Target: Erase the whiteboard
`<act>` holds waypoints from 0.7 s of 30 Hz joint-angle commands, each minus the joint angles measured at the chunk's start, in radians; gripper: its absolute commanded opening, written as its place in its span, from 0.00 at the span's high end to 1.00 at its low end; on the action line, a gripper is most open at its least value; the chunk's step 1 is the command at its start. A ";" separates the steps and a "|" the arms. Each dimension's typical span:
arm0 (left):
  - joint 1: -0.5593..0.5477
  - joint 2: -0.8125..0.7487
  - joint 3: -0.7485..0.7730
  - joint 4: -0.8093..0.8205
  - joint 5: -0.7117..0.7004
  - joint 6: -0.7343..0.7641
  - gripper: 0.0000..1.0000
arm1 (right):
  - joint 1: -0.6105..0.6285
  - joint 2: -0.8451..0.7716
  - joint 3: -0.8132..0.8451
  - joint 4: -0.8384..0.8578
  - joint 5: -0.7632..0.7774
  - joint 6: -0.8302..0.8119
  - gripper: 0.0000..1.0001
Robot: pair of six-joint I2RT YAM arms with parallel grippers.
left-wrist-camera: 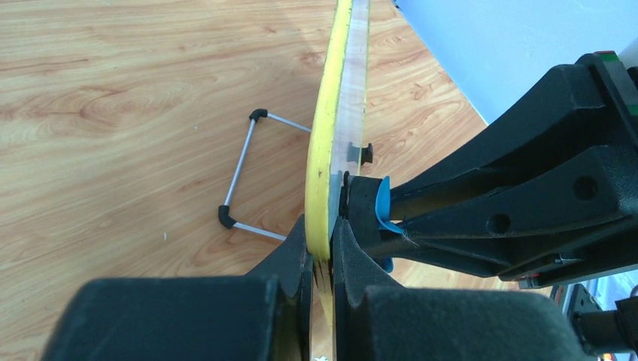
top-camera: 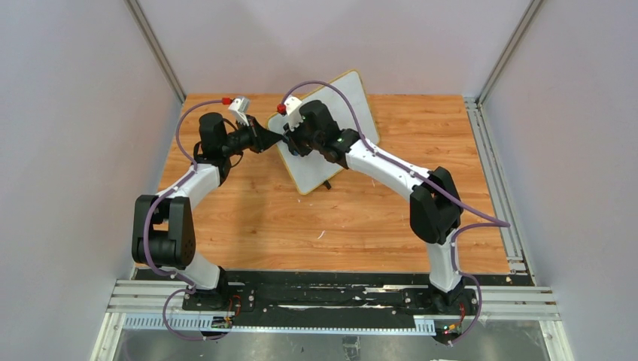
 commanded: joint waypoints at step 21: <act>-0.014 0.031 -0.017 -0.090 -0.043 0.219 1.00 | -0.087 -0.077 -0.301 0.227 -0.025 0.109 0.99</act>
